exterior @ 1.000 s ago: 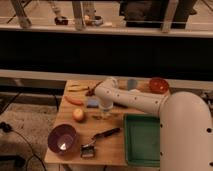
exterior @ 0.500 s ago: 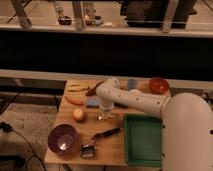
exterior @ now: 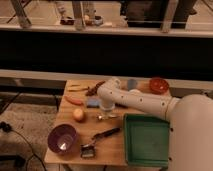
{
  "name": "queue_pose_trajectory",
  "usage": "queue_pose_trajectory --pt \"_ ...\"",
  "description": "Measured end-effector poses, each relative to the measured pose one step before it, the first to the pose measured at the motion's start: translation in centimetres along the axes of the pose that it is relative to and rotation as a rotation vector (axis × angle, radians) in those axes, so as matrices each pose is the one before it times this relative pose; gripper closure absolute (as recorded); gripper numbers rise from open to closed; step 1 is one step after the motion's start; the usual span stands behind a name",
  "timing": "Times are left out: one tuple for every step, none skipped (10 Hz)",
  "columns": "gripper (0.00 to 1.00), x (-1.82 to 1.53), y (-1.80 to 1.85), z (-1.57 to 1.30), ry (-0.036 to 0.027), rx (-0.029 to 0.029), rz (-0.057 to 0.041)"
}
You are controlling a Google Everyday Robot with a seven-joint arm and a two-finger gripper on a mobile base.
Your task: Place fork in purple bowl
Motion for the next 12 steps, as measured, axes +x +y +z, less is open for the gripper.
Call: queue_pose_trajectory --pt "1.0 -0.215 0.184 -1.112 -0.00102 0.0148 -0.00873" --pt "1.0 -0.211 0.248 -1.541 -0.00016 0.01754 -0.01" --pt "1.0 -0.532 0.489 -1.387 0.00154 0.01343 -0.01657" --pt "1.0 -0.573 0.479 -0.649 0.00174 0.0055 -0.01571" --pt "1.0 -1.043 0.775 -0.9 0.00313 0.0101 -0.02866" --pt "1.0 -0.808 0.866 -0.877 0.0027 0.0085 -0.02439" --pt "1.0 -0.746 0.728 -0.767 0.00138 0.00854 -0.02261" --pt "1.0 -1.427 1.126 -1.394 -0.00213 0.01462 -0.04121" --pt "1.0 -0.669 0.447 -0.573 -0.00371 0.00458 -0.01567" --pt "1.0 -1.258 0.568 -1.122 -0.00633 0.01285 -0.0315" --pt "1.0 -0.992 0.13 -0.829 -0.00659 0.01127 -0.02864" --pt "1.0 -1.105 -0.288 -1.252 -0.00703 0.02256 -0.03727"
